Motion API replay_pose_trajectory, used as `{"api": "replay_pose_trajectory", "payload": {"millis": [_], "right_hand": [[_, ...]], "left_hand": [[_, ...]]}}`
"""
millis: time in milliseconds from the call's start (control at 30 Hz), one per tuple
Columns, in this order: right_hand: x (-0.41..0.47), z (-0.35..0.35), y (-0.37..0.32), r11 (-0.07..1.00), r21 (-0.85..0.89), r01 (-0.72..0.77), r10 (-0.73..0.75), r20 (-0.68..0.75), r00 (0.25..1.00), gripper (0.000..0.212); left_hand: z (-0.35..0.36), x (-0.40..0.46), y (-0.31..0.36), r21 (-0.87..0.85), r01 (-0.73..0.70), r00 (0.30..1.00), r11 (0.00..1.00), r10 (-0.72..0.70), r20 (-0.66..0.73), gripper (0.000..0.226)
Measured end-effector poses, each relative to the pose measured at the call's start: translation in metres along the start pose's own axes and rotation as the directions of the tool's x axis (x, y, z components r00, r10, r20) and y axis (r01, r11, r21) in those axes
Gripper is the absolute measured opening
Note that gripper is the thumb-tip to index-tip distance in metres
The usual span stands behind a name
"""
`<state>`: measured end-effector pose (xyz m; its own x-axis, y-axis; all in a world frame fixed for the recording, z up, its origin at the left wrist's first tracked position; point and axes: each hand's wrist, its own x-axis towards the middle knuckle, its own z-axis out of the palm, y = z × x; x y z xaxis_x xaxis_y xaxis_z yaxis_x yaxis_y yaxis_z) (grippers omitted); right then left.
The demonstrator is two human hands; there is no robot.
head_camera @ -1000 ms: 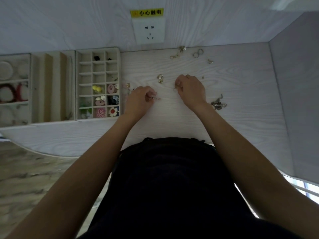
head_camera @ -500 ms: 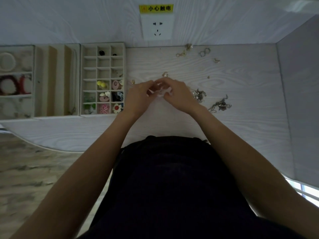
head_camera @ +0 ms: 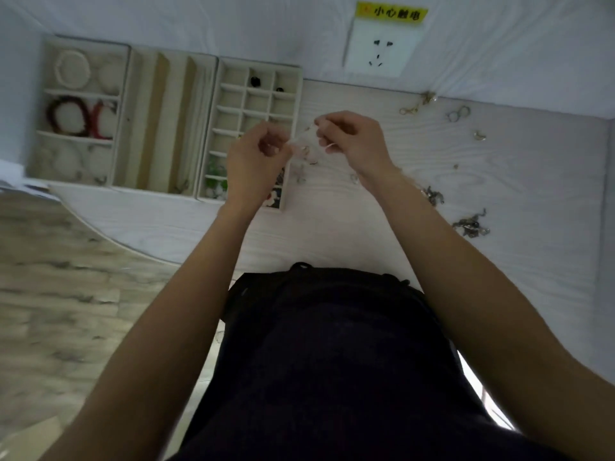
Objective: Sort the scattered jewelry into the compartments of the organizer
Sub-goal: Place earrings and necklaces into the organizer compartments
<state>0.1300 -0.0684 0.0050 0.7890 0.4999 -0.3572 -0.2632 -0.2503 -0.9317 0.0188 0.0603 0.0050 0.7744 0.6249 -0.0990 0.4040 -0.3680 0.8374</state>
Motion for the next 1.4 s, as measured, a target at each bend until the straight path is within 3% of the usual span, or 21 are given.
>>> {"api": "replay_pose_trajectory", "payload": {"millis": [133,300,533,767,1000,1133,1300,1400], "right_hand": [[0.024,0.015,-0.002,0.995,-0.095,0.023,-0.025,-0.011,1.0,0.007],[0.047,0.023,-0.004,0.96,-0.266,0.086,-0.104,-0.053,0.993,0.007],[0.06,0.033,-0.006,0.808,-0.519,0.278,-0.27,0.092,0.958,0.008],[0.065,0.038,-0.011,0.586,-0.696,0.415,-0.285,0.303,0.909,0.018],[0.066,0.043,-0.019,0.564,-0.726,0.393,-0.211,0.334,0.919,0.016],[0.068,0.049,-0.022,0.487,-0.771,0.412,-0.19,0.367,0.911,0.018],[0.062,0.044,-0.035,0.756,-0.516,0.404,-0.356,0.194,0.914,0.023],[0.052,0.032,-0.025,0.719,-0.575,0.391,-0.4,0.117,0.909,0.018]], "left_hand": [[-0.001,0.006,-0.012,0.098,0.011,0.997,0.995,-0.004,-0.071,0.014],[0.004,0.017,-0.018,0.248,-0.031,0.997,0.968,0.048,-0.066,0.017],[0.011,0.028,-0.018,0.599,-0.048,0.975,0.8,0.168,-0.146,0.013],[0.012,0.032,-0.015,0.672,-0.036,0.982,0.74,0.15,-0.113,0.023],[0.015,0.041,-0.011,0.746,-0.139,0.982,0.652,0.186,0.02,0.028],[0.007,0.036,-0.012,0.698,-0.226,0.964,0.679,0.258,0.061,0.034],[-0.024,0.022,-0.025,0.555,-0.178,0.97,0.813,0.239,-0.039,0.027],[-0.03,0.024,-0.032,0.544,-0.188,0.965,0.818,0.256,-0.051,0.026]]}}
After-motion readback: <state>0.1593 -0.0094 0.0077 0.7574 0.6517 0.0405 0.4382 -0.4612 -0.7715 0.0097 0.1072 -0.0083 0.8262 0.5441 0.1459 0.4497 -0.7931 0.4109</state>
